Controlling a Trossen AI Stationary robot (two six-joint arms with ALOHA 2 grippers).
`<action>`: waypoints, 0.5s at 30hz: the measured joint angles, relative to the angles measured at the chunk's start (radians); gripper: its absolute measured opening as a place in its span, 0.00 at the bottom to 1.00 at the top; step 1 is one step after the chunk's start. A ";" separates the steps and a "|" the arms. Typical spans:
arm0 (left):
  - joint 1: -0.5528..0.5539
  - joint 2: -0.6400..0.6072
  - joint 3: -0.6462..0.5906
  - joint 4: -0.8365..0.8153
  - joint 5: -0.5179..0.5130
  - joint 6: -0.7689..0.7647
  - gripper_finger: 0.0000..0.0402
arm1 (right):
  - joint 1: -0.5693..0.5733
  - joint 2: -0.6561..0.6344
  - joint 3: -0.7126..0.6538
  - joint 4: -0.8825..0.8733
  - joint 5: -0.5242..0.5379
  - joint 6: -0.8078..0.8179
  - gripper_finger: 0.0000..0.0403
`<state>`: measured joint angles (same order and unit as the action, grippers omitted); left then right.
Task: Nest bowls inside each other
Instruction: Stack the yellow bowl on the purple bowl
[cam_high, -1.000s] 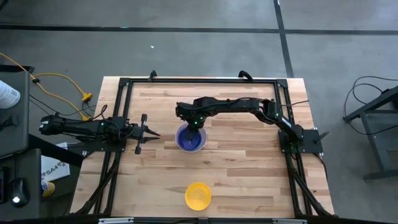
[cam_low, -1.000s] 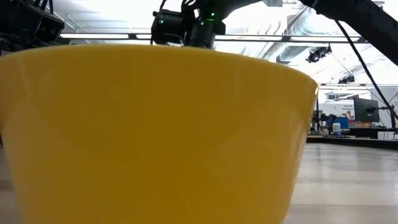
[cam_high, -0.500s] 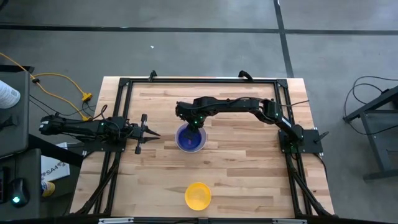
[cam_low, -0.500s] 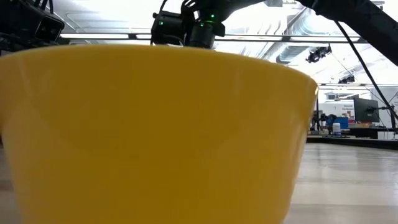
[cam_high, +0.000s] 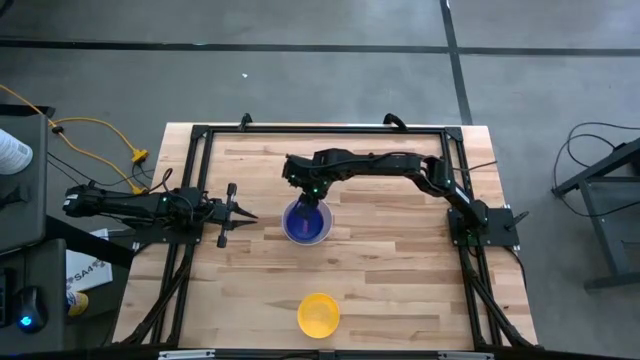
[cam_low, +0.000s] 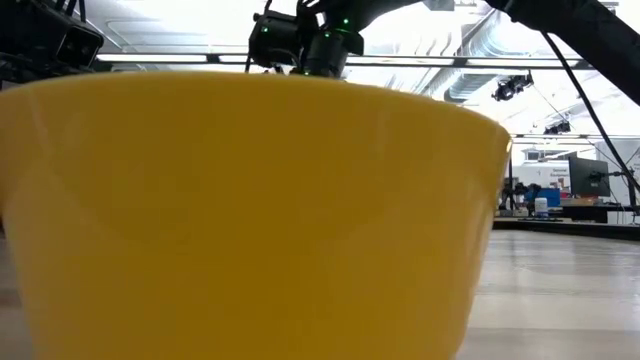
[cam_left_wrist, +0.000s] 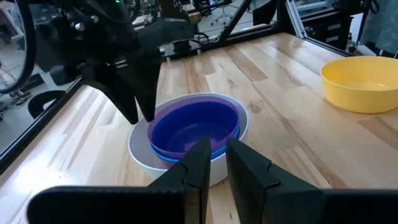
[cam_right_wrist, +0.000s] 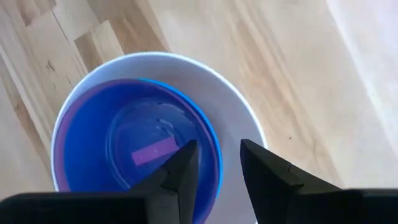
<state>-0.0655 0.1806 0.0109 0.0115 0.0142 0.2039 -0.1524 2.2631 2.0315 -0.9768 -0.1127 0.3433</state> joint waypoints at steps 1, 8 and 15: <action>0.000 0.000 0.000 0.000 0.000 0.000 0.13 | 0.000 -0.002 0.000 0.001 0.010 -0.002 0.28; 0.000 0.000 0.000 0.000 0.000 0.000 0.13 | 0.002 -0.008 0.000 0.000 -0.012 -0.007 0.28; 0.000 0.000 0.000 0.000 0.000 0.000 0.13 | 0.011 -0.028 0.000 -0.012 -0.034 -0.003 0.27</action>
<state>-0.0658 0.1806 0.0109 0.0116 0.0139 0.2043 -0.1416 2.2349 2.0315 -0.9886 -0.1464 0.3399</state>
